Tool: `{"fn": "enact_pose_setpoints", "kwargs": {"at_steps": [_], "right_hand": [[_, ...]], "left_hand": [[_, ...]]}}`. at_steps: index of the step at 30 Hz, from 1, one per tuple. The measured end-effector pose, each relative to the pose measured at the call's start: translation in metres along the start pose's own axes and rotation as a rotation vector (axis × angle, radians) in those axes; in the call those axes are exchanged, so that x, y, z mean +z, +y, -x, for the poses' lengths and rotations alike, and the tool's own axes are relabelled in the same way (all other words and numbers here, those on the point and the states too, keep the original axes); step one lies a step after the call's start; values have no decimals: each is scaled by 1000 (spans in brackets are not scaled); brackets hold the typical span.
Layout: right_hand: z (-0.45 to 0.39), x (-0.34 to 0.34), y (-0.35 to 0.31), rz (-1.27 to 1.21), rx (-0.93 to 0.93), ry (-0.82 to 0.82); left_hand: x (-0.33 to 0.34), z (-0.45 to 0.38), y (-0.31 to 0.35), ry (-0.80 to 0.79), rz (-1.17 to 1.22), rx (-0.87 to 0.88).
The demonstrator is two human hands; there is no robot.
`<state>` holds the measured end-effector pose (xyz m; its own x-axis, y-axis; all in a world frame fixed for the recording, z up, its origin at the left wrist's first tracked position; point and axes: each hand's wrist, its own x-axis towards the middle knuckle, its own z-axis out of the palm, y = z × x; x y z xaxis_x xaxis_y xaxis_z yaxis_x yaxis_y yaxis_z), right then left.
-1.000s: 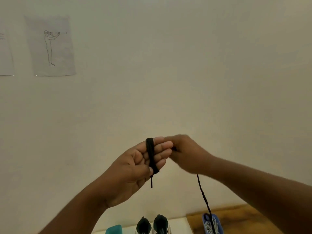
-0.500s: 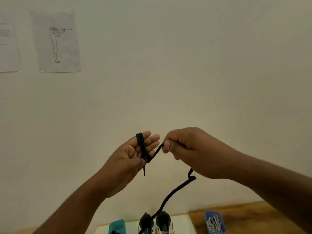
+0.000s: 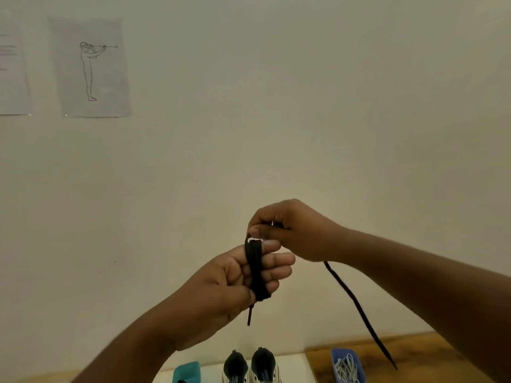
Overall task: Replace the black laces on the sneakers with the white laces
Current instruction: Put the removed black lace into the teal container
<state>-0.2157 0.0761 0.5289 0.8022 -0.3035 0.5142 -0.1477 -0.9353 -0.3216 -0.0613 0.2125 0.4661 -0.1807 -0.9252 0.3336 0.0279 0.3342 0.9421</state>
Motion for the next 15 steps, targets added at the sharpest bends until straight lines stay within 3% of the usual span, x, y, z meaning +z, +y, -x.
{"fn": "enact_pose_setpoints", "kwargs": {"at_steps": [5,13,15], "right_hand": [[41,48,19,-23,88,39],[76,79,6,-81,185,-116],[82,78,0,-67,172,-209]], "left_hand": [[-13,0,2,164,-57,66],[-16,-2,-6,251,-57,66],[-15,-7,-7,293,-153,102]]}}
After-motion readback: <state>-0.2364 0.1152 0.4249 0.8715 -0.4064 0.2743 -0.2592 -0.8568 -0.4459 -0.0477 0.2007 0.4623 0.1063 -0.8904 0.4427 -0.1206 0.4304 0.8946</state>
